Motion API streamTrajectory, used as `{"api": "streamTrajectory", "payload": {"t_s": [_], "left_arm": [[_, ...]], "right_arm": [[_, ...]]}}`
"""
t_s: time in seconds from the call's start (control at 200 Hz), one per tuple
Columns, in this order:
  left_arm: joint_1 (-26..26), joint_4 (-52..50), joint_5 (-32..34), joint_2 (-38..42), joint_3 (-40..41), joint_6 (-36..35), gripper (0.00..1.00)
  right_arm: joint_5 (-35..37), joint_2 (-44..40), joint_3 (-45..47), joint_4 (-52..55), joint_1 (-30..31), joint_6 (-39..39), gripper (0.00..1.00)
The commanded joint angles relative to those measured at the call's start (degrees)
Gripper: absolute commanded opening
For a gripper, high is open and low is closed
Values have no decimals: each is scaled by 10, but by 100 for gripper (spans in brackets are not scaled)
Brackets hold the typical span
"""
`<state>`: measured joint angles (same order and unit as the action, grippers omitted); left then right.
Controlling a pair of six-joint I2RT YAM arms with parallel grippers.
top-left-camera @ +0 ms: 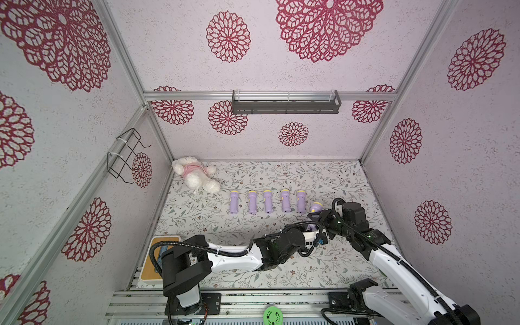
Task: Close the plug at the bottom of the flashlight
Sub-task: Close the plug of the flashlight.
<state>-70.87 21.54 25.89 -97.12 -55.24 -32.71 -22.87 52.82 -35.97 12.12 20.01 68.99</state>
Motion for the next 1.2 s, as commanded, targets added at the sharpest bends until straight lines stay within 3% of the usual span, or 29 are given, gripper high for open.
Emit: {"api": "streamTrajectory", "payload": {"t_s": [0.0,0.24,0.5,1.191], "left_arm": [[-9,-15,-23,-13,-9,-2,38],[-11,-16,-23,-12,-7,-1,39],[-16,-34,-22,-7,-8,-8,50],[-16,-24,-28,-7,-17,3,42]], "right_arm": [[-37,-8,-2,-37,5,0,0],[-39,-8,-4,-38,5,-1,0],[-41,-3,-1,-46,5,0,0],[-42,-4,12,-53,6,2,0]]}}
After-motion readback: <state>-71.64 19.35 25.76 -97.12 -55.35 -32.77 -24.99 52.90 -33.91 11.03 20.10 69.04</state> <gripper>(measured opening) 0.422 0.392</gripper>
